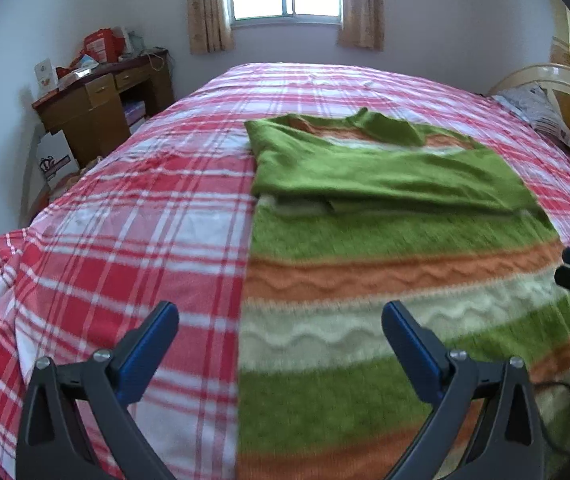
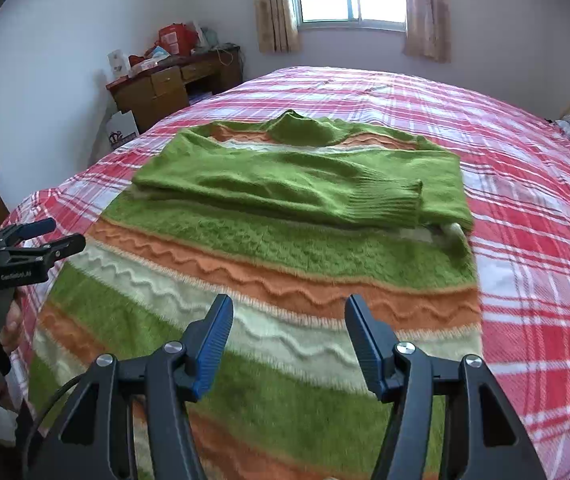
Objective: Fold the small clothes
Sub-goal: 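Move both grippers to the ribbed hem of the sweater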
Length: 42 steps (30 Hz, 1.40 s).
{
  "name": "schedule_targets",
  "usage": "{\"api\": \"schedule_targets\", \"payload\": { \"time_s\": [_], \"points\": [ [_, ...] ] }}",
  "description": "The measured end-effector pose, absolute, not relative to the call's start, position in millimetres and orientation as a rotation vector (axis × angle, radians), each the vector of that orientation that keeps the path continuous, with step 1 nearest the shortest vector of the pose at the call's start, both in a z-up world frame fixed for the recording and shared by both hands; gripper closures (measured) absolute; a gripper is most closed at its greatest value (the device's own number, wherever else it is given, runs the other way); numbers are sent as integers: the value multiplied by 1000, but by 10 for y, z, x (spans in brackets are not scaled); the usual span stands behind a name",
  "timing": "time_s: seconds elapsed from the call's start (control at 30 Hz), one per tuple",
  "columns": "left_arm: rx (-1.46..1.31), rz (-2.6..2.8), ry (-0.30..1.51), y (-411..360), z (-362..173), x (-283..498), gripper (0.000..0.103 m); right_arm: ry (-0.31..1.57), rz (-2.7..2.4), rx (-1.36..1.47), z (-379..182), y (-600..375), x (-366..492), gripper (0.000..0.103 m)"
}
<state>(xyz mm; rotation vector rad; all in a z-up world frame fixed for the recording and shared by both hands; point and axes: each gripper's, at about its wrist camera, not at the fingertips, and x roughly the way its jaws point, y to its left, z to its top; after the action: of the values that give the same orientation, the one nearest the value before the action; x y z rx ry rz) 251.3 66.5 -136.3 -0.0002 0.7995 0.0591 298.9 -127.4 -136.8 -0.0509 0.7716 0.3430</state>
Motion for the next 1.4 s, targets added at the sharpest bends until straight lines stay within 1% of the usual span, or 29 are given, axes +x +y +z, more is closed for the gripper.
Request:
{"api": "schedule_targets", "payload": {
  "time_s": [0.7,0.77,0.83,0.87,0.9,0.93,1.07,1.13,1.2,1.3,1.37,1.4],
  "points": [
    [-24,-65,960,800,-1586,1507,1,837,379,-84,-1525,-1523,1962,42],
    [-81,-115,997,848,-1644,1421,5,841,376,-83,-1544,-1552,1853,42],
    [-124,-133,1024,888,-1691,1350,15,838,376,-80,-1560,-1578,1747,42],
    [-146,-140,1036,907,-1714,1326,17,836,375,-77,-1563,-1590,1711,42],
    [-167,-153,1047,914,-1734,1301,22,833,374,-73,-1568,-1600,1672,42],
    [-179,-166,1056,907,-1749,1285,25,832,377,-69,-1574,-1608,1636,42],
    [-203,-171,1078,875,-1823,1259,25,830,381,-80,-1595,-1600,1549,42],
    [-206,-172,1084,857,-1852,1254,28,826,385,-80,-1593,-1601,1512,41],
    [-215,-173,1082,844,-1859,1246,28,819,387,-81,-1590,-1611,1469,41],
    [-225,-198,1075,796,-1853,1249,36,813,383,-75,-1595,-1638,1439,41],
    [-231,-217,1078,749,-1866,1243,37,816,378,-65,-1608,-1657,1432,41],
    [-221,-219,1079,721,-1876,1239,40,818,376,-61,-1618,-1671,1430,41]
  ]
}}
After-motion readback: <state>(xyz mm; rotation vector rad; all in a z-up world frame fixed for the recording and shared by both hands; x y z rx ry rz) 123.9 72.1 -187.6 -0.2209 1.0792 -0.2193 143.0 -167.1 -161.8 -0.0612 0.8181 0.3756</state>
